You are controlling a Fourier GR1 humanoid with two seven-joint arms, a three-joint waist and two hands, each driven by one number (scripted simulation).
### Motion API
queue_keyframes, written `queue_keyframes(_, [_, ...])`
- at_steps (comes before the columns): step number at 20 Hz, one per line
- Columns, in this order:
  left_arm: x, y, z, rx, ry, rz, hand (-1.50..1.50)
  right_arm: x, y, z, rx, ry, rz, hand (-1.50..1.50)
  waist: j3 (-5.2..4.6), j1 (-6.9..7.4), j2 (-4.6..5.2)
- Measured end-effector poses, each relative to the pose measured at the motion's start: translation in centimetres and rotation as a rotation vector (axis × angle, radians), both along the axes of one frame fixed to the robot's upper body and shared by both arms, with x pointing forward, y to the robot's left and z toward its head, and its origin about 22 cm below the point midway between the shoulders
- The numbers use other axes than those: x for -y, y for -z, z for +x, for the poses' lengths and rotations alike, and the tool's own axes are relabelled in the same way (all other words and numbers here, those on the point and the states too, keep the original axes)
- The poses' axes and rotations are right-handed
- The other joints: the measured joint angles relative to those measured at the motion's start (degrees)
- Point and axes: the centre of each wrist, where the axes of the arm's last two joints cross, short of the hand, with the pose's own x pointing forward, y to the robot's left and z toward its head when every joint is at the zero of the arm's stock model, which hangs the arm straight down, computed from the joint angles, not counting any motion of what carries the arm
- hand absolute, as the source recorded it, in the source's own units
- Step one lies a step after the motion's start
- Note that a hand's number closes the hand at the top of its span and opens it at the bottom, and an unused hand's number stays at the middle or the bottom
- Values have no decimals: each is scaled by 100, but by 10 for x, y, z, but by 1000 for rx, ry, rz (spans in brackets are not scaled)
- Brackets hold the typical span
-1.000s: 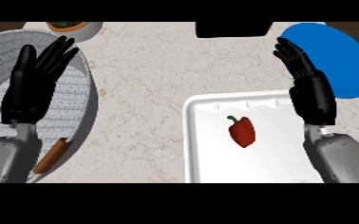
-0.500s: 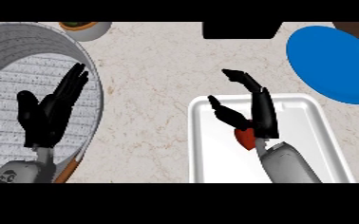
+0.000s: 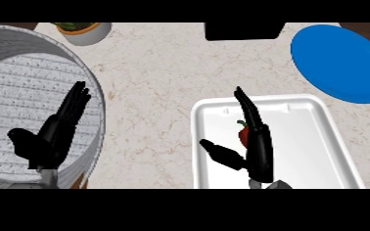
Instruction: Pick the bell pepper from the tray and place it in the plate
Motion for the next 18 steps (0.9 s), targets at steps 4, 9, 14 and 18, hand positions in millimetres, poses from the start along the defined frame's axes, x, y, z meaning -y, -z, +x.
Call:
queue_keyframes(4, [-2,8,-7,-10,-11,4,0,20,-2,-15,-41,60,-95,-150,-26,-64,-3])
queue_keyframes(9, [-8,5,-9,-8,-15,12,0,40,-6,-29,-203,80,-264,-150,-61,-93,1])
queue_keyframes(14, [-6,4,-8,3,-8,21,0,45,-25,-31,-400,83,-419,-150,-78,-51,19])
queue_keyframes(18, [-3,7,-6,4,-4,23,0,36,-53,-32,-513,94,-464,-150,-55,-13,20])
